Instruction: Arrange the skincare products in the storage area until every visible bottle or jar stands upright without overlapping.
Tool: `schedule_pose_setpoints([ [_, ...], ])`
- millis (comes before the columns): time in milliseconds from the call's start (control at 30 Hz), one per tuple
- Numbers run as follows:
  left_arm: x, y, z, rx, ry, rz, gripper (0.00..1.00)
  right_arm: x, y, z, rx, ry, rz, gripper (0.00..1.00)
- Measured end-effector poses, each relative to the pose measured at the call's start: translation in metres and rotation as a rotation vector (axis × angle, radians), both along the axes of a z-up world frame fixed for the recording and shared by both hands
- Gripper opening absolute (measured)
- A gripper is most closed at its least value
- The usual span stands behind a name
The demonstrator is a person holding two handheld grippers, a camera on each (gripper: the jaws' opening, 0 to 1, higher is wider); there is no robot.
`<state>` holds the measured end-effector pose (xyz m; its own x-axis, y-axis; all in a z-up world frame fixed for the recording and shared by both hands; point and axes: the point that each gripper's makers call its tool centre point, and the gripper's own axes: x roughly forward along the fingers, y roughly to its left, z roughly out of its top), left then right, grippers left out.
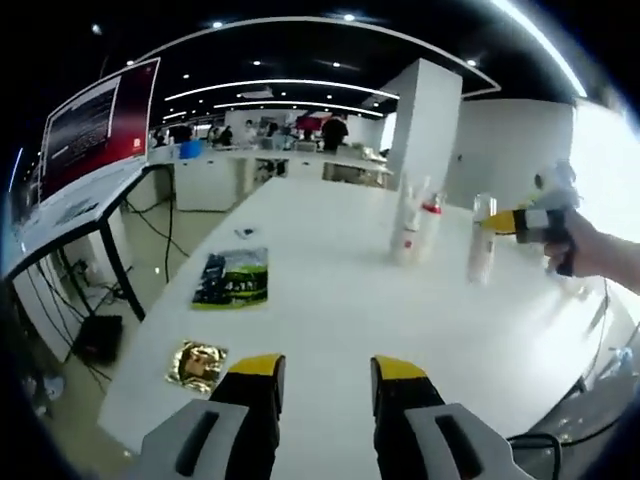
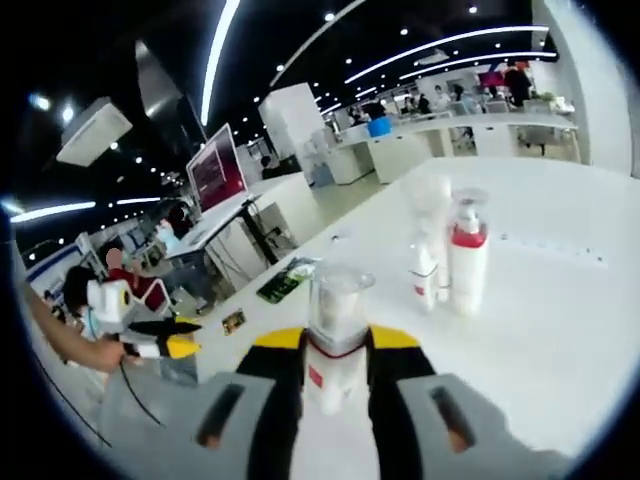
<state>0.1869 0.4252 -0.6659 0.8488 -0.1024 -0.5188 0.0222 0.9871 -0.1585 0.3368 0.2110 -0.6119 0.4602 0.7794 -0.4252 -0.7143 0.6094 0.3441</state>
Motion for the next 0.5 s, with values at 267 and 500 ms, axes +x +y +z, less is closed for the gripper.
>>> schedule_pose_setpoints([
  [267,0.001,0.001,-0.003,-0.014,0.004,0.011,0.42,0.032,-0.003,-0.013,-0.073,-0.102,-0.03,0.23],
  [500,-0.001,0.003,-0.007,-0.017,0.02,0.025,0.42,0.059,0.0,-0.019,-0.113,-0.258,-0.03,0.23],
])
